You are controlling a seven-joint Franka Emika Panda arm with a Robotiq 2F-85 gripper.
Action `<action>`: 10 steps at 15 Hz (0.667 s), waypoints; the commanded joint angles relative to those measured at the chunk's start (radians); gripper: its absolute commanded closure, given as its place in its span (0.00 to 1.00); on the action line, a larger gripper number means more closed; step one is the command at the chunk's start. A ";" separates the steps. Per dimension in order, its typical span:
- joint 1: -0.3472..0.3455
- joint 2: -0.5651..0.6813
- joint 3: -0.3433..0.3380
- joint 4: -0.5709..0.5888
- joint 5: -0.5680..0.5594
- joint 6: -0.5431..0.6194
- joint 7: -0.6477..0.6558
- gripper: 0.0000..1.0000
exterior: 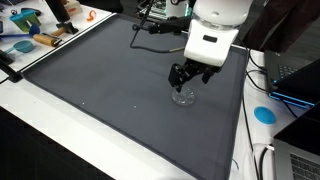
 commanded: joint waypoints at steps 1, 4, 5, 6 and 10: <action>0.010 -0.059 0.003 -0.003 0.016 -0.044 0.071 0.00; 0.029 -0.094 -0.001 0.001 0.006 -0.060 0.134 0.00; 0.037 -0.103 -0.002 0.004 0.002 -0.071 0.153 0.00; 0.047 -0.110 -0.004 0.007 -0.005 -0.081 0.171 0.00; 0.087 -0.120 -0.009 0.029 -0.032 -0.143 0.231 0.00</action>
